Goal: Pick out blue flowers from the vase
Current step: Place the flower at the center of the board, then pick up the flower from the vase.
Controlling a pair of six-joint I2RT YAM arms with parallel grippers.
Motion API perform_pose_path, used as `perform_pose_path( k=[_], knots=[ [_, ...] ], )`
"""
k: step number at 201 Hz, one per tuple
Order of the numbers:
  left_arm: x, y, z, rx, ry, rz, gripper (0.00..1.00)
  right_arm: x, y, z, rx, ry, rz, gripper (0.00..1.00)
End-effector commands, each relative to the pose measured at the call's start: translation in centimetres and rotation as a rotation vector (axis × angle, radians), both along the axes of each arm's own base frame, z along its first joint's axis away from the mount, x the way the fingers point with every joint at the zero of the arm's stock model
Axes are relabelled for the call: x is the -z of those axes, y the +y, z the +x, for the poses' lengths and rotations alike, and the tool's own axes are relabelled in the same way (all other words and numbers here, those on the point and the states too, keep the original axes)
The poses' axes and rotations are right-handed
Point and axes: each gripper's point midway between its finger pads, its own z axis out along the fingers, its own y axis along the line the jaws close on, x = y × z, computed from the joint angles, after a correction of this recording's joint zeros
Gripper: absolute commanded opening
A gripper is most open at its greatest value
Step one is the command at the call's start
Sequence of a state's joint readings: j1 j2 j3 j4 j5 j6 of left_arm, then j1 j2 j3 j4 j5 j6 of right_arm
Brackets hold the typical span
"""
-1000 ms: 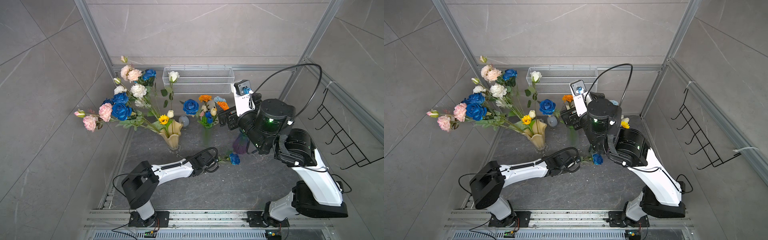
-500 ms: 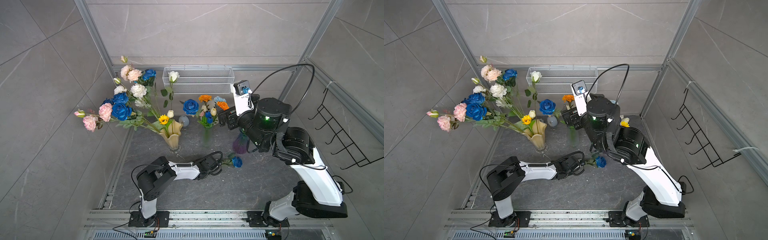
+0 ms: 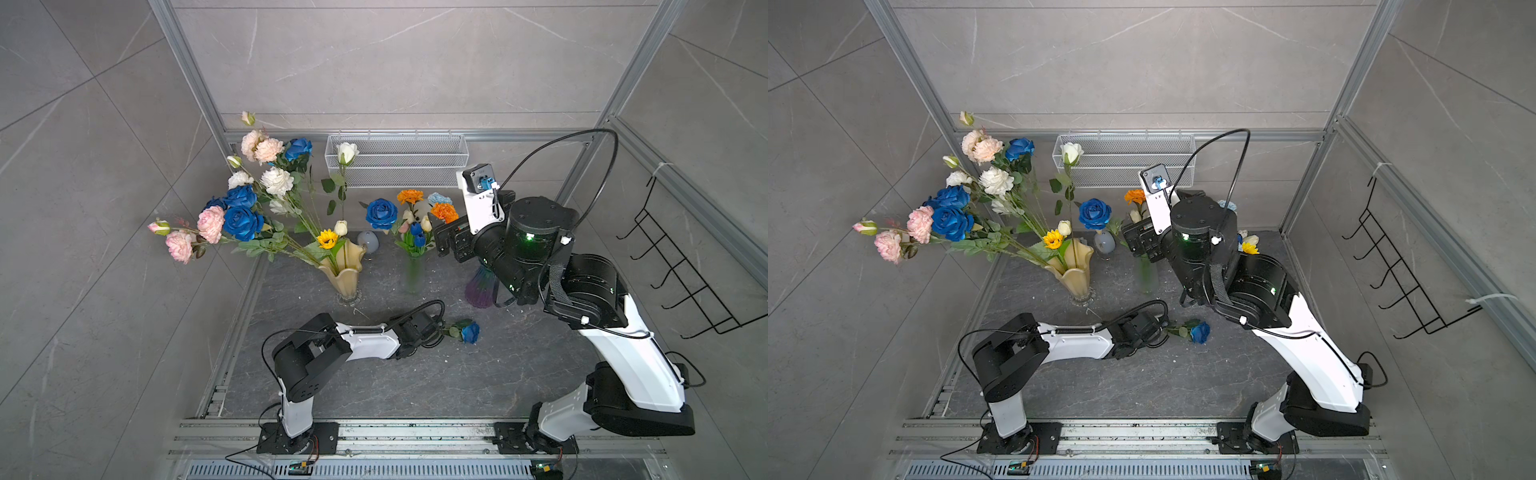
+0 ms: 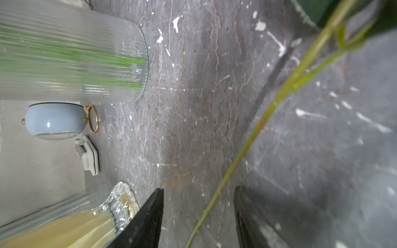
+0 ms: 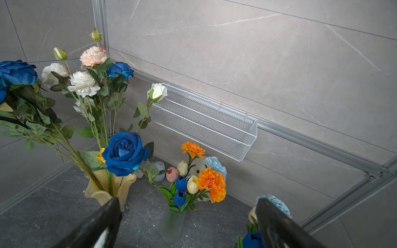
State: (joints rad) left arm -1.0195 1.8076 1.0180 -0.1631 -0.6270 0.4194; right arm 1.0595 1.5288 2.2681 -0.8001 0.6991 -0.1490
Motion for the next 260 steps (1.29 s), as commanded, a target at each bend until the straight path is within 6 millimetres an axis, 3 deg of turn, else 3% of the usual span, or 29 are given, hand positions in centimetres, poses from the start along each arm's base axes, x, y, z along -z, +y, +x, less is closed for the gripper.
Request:
perform_pose_path(
  k=[1,23,40,64,67,90,131,167,200,228,260],
  knots=[
    [-7.5,0.4,-0.8,-0.060,-0.042,-0.189,0.59,-0.5,0.8,0.0,-0.033,0.002,0.012,1.00],
    [-13.6,2.6,-1.9,-0.125,-0.107,-0.375,0.70,-1.2,2.6,-0.1,-0.106,-0.008,0.012,1.00],
    [-16.9,5.0,-2.8,-0.177,-0.147,-0.445,0.73,-1.2,4.5,0.0,-0.171,-0.008,-0.006,1.00],
    [-19.8,8.6,-3.9,-0.276,-0.174,-0.475,0.77,-0.8,8.2,-0.4,-0.298,-0.018,-0.037,1.00],
    [-20.1,9.0,-4.1,-0.293,-0.175,-0.484,0.77,-1.6,8.2,-0.7,-0.312,-0.036,-0.020,1.00],
    [-22.8,12.6,-5.3,-0.418,-0.212,-0.585,0.82,-1.9,11.2,-0.8,-0.370,-0.083,-0.042,1.00],
    [-28.6,20.8,-8.5,-0.645,-0.324,-0.904,0.85,0.2,17.8,-2.0,-0.518,-0.152,-0.127,1.00],
    [-32.3,27.3,-11.1,-0.773,-0.422,-1.046,0.84,1.6,21.5,-2.3,-0.564,-0.186,-0.146,1.00],
    [-34.6,30.2,-11.9,-0.829,-0.514,-1.004,0.85,3.4,24.0,-2.5,-0.602,-0.194,-0.185,1.00],
    [-36.3,33.2,-13.2,-0.860,-0.572,-1.067,0.86,5.4,26.1,-2.0,-0.595,-0.195,-0.215,1.00],
    [-38.2,35.6,-14.6,-0.848,-0.600,-1.118,0.85,8.9,29.6,-1.1,-0.582,-0.224,-0.285,1.00]
  ],
)
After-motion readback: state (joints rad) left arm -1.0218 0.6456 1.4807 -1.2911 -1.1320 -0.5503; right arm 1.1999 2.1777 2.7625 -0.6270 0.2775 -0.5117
